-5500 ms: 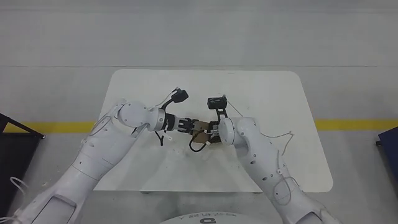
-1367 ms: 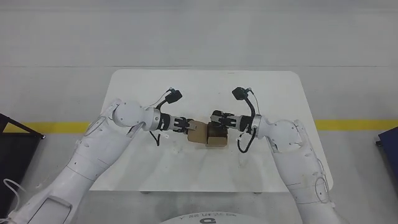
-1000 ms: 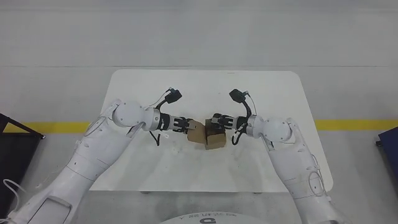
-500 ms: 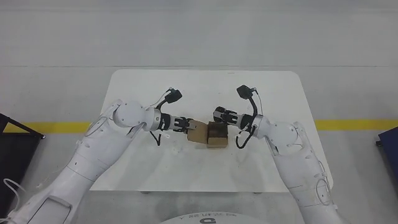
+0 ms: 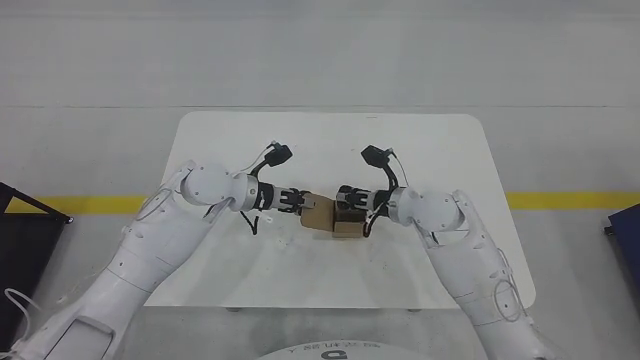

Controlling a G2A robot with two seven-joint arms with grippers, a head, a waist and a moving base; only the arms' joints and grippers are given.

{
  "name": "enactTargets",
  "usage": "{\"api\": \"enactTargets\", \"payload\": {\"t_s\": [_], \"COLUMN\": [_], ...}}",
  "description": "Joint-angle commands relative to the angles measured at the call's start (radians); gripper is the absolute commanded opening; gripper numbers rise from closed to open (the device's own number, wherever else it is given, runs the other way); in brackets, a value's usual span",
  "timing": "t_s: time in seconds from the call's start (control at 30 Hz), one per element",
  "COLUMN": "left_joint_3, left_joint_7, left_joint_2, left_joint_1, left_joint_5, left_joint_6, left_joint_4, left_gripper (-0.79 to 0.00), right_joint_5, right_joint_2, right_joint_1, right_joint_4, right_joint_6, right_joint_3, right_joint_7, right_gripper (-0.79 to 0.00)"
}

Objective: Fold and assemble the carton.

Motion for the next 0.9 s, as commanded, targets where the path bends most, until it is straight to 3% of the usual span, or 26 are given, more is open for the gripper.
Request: {"api": "enactTargets", "payload": {"t_s": [0.0, 0.27, 0.57, 0.7, 0.87], "left_joint_3": [0.002, 0.005, 0.003, 0.003, 0.004], "left_joint_7": [0.001, 0.008, 0.015, 0.014, 0.014], "left_joint_2": [0.000, -0.001, 0.000, 0.000, 0.000], "left_joint_1": [-0.001, -0.003, -0.003, -0.003, -0.004], "left_joint_5": [-0.001, 0.001, 0.000, 0.001, 0.001], "left_joint_6": [0.001, 0.003, 0.005, 0.006, 0.006], "left_joint_4": [0.002, 0.003, 0.004, 0.004, 0.006], "left_gripper": [-0.785, -0.785, -0.785, -0.785, -0.785], "right_joint_5": [0.004, 0.166, 0.501, 0.493, 0.425], "right_joint_2": [0.003, 0.010, 0.023, 0.034, 0.044], "right_joint_1": [-0.011, -0.014, 0.043, 0.025, 0.015], "right_joint_4": [-0.004, 0.033, 0.197, 0.193, 0.179], "right_joint_6": [-0.002, -0.070, -0.222, -0.243, -0.185], "right_joint_3": [0.001, 0.022, 0.084, 0.100, 0.094], "right_joint_7": [0.003, 0.032, 0.215, 0.226, 0.187], "right_gripper": [-0.785, -0.785, -0.785, -0.785, -0.785]}}
